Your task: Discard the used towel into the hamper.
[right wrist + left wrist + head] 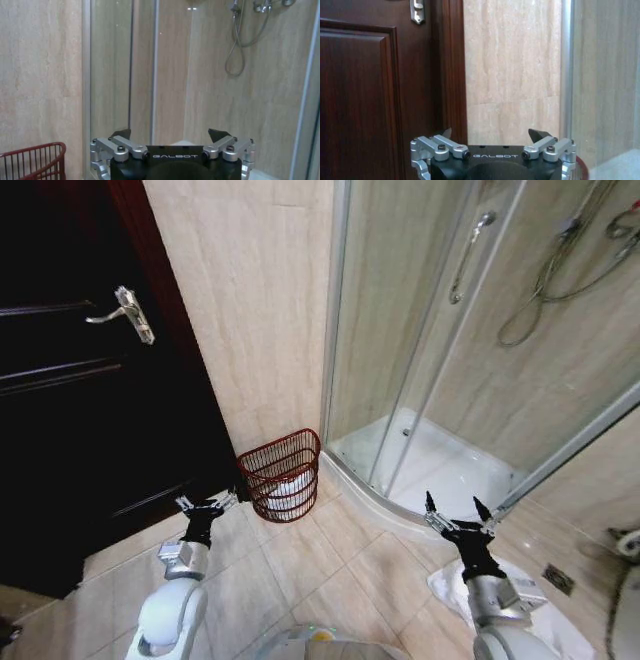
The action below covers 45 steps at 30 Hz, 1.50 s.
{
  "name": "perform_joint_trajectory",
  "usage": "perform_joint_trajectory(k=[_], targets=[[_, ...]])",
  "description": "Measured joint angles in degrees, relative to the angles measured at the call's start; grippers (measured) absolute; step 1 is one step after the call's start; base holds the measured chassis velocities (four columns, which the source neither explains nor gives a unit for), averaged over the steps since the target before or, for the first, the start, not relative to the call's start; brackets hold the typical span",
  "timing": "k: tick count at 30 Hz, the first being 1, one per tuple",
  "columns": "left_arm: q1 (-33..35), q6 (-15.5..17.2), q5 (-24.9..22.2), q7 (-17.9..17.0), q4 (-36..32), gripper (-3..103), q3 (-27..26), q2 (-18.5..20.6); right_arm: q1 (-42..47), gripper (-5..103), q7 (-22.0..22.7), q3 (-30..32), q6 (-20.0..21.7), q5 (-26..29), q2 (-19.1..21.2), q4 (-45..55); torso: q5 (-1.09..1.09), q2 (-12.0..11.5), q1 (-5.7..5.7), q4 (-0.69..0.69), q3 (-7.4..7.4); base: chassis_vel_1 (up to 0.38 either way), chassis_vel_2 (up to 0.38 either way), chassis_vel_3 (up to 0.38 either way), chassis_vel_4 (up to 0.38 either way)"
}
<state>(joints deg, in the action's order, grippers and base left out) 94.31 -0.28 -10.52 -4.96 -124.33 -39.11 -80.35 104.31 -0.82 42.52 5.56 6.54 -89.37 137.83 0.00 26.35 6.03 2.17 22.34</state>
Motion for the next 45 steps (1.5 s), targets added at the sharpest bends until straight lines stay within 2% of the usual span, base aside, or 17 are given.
perform_joint_trajectory(k=[23, 33, 39, 45], targets=[[-0.06, -0.53, 0.75, 0.32, 0.30, 100, 1.55, 0.07, -0.06, 100, 0.34, 0.18, -0.01, -0.04, -0.11, -0.13, 0.01, 0.00, 0.00, 0.01, 0.00, -0.075, -0.196, 0.080, 0.199], [1.29, -1.92, 0.88, 0.42, -0.18, 100, 1.58, -0.53, 0.18, 100, 0.38, 0.21, -0.51, -0.05, -0.49, 0.04, 0.01, 0.00, 0.00, 0.01, 0.00, -0.160, -0.260, 0.167, 0.257], [1.37, -2.62, 0.86, 0.45, -0.11, 100, 1.86, -0.58, 0.33, 100, 0.42, 0.23, -1.20, -0.09, -0.74, -0.06, 0.01, 0.00, -0.02, 0.01, -0.01, -0.176, -0.261, 0.177, 0.263], [0.56, -1.95, 0.71, 0.45, -0.29, 100, 3.21, -0.52, -0.04, 100, 1.07, 0.34, -3.21, -0.10, -0.97, -0.69, 0.01, 0.00, 0.01, -0.01, 0.02, -0.120, -0.218, 0.132, 0.183]])
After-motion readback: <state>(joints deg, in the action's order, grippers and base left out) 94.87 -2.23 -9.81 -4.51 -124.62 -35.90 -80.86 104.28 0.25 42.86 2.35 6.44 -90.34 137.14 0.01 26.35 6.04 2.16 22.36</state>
